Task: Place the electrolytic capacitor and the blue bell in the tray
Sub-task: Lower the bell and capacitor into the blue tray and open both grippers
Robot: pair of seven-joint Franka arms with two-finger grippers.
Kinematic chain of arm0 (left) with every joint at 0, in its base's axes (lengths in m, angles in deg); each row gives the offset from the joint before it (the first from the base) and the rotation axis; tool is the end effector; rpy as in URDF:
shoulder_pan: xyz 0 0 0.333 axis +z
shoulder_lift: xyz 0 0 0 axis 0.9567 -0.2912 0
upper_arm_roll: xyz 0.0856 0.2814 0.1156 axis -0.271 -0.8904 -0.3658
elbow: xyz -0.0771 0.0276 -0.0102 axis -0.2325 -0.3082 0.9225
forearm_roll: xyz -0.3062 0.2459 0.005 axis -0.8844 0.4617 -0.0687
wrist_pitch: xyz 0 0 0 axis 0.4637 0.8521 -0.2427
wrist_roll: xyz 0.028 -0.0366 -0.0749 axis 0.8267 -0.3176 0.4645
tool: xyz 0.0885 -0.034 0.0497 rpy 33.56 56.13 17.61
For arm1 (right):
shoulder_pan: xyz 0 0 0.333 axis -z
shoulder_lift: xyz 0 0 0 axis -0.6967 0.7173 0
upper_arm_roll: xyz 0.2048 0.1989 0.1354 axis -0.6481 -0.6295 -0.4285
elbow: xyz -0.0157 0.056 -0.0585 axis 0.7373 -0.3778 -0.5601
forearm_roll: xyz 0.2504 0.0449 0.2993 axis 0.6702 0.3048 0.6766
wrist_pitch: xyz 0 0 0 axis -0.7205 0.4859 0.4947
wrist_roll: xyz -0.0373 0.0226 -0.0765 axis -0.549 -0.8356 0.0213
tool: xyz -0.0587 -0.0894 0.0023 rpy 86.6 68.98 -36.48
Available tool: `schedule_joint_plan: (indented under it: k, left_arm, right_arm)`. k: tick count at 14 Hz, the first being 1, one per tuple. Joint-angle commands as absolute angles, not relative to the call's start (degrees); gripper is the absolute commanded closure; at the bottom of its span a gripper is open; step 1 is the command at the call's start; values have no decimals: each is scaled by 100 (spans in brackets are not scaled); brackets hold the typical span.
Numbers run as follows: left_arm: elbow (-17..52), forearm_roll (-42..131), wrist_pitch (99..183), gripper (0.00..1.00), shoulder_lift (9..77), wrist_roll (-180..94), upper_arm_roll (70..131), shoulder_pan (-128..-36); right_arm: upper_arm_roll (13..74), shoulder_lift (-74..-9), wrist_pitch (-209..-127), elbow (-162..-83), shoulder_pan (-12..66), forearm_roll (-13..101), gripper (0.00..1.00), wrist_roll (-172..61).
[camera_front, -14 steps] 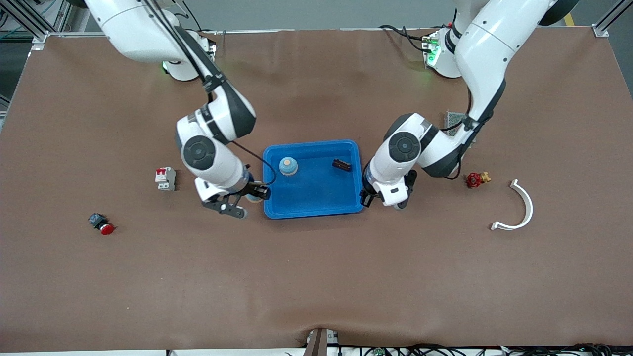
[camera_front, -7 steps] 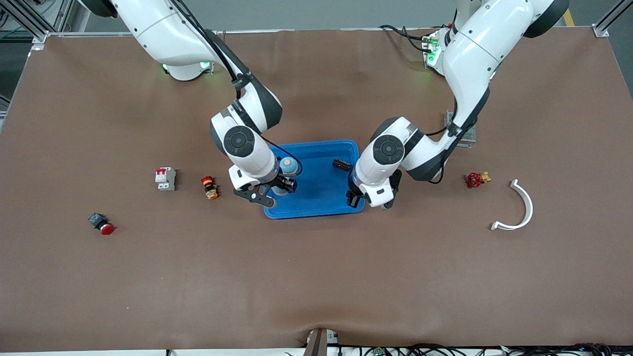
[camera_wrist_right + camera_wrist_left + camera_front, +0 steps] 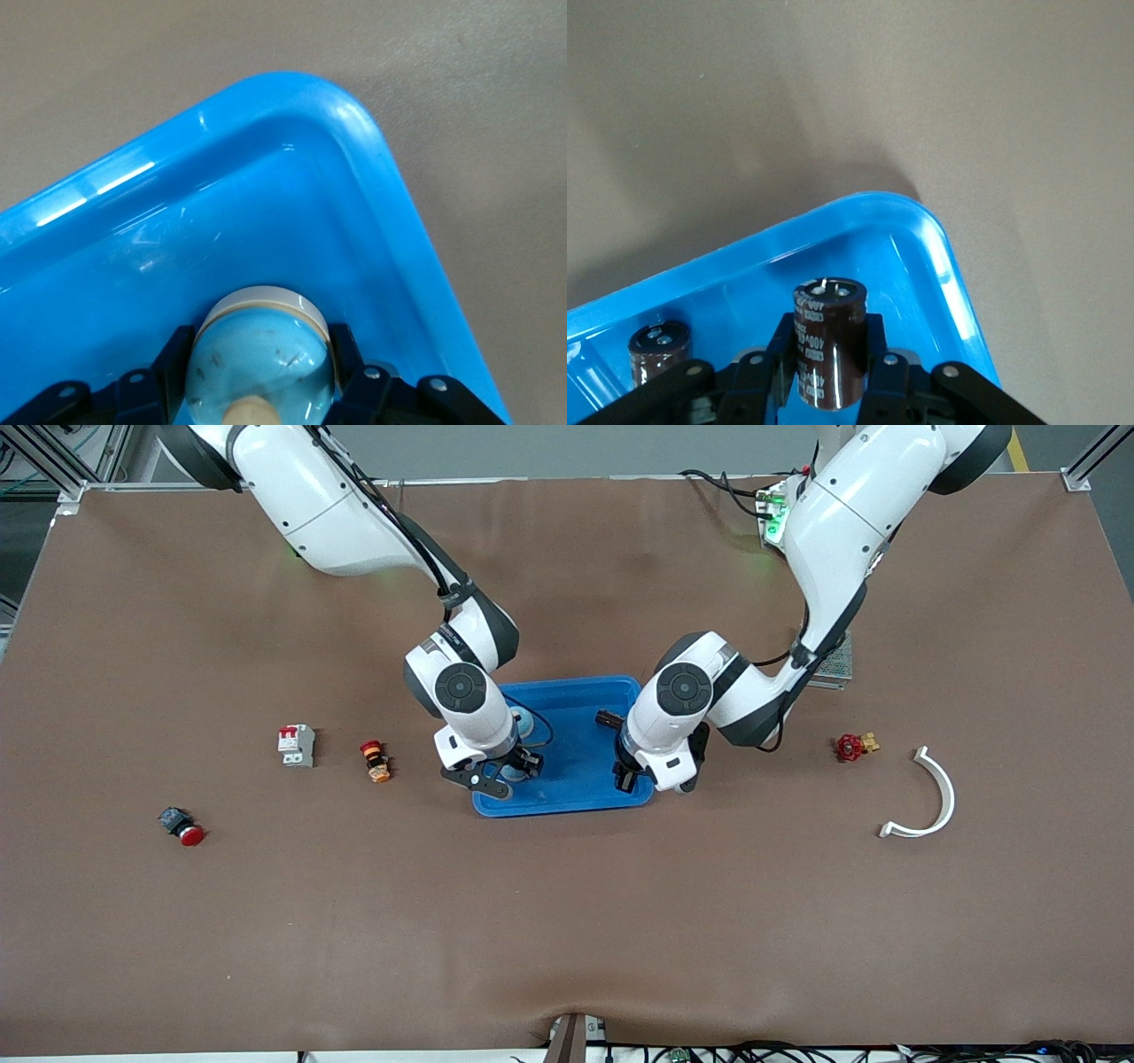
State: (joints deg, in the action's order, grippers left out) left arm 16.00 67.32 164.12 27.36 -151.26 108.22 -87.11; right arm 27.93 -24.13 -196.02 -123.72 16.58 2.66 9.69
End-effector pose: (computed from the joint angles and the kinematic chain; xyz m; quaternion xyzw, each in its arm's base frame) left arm 0.5457 -0.4104 0.2164 0.8098 0.5815 -0.0496 0.0606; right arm 0.5346 0.4044 0.1795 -0.9816 0.1852 0.0041 0.0455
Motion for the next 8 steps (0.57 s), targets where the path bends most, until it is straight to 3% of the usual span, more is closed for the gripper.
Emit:
schedule_joint_plan:
  k: [1,4,5,6,8]
  left_arm:
    - [1509,6751,16447,100,2653,-15324,10742,-8924]
    - [1500,6769,16508,100,2557,-15421,10690,-9003]
    - [1500,6769,16508,100,2513,-15421,10690,-9004]
    - [1500,6769,16508,100,2487,-15421,10690,-9004]
    - [1500,6769,16508,99,2478,-15412,10690,-9004]
  right_arm:
    - [2855,-2315,-19615,-12293,1534,142,100,1245]
    - [3004,-2235,-19694,-12232,1376,142,100,1316]
    - [3005,-2235,-19694,-12223,1428,168,46,1325]
    - [3005,-2235,-19711,-12223,1428,160,0,1421]
    - [3005,-2235,-19590,-11970,1472,142,0,1492]
